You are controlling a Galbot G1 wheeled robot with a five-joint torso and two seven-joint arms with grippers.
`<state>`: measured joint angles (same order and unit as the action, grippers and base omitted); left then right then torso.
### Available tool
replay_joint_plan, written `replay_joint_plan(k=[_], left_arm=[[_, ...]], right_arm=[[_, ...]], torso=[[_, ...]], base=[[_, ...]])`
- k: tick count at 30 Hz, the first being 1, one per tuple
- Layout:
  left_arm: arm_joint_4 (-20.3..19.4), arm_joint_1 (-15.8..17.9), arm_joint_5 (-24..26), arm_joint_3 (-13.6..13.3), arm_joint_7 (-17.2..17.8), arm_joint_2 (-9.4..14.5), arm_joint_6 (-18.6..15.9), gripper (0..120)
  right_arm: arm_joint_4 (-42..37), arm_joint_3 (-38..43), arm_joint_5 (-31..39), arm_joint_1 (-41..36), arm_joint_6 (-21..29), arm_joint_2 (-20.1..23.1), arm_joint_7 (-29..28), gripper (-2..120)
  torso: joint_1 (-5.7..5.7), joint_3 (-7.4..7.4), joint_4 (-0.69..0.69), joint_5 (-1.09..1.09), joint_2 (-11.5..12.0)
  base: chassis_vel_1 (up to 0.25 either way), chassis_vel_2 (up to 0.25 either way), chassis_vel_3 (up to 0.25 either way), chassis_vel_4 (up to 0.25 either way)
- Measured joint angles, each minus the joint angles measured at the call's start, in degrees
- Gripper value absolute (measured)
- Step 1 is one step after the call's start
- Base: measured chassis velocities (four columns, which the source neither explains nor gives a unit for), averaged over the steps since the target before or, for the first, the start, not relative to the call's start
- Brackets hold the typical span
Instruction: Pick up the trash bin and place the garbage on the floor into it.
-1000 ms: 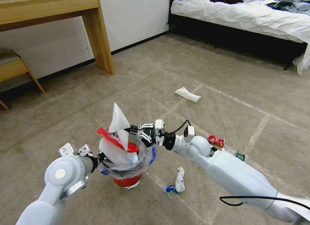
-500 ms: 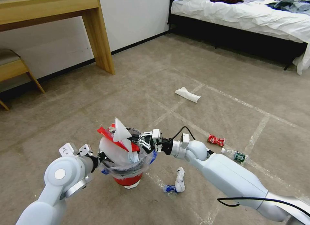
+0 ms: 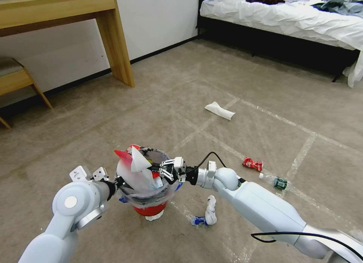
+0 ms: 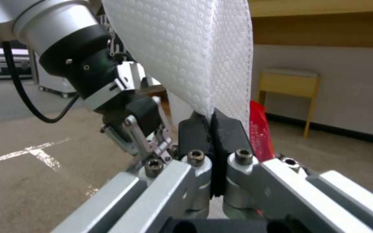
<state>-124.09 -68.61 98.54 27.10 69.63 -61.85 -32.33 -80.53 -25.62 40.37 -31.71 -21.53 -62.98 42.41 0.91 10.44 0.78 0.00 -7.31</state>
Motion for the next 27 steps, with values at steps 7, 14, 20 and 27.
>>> replay_joint_plan(k=[7, 14, 20, 27], left_arm=[[0.1, 0.2, 0.0, -0.2, 0.0, -0.2, 0.0, 4], [0.2, 0.4, -0.2, -0.3, 0.0, -0.2, 0.0, 4], [0.2, 0.4, -0.1, -0.3, -0.1, -0.1, -0.1, 4], [0.1, 0.5, -0.1, -0.3, -0.1, 0.0, -0.1, 4]], right_arm=[[1.2, -1.2, -0.5, 0.6, -0.2, -0.8, 0.0, 0], [4.1, -2.5, -1.2, 1.9, -0.5, -1.5, 0.0, 0], [6.0, -3.2, -1.7, 2.6, -0.5, -1.4, 0.0, 0], [6.5, -3.3, -2.6, 2.8, -0.6, -0.5, 0.1, 0]], torso=[[0.00, 0.00, 0.00, 0.00, 0.0], [0.00, 0.00, 0.00, 0.00, 0.0], [0.00, 0.00, 0.00, 0.00, 0.0], [0.00, 0.00, 0.00, 0.00, 0.0]], base=[[0.000, 0.000, 0.000, 0.000], [0.000, 0.000, 0.000, 0.000], [0.000, 0.000, 0.000, 0.000], [0.000, 0.000, 0.000, 0.000]])
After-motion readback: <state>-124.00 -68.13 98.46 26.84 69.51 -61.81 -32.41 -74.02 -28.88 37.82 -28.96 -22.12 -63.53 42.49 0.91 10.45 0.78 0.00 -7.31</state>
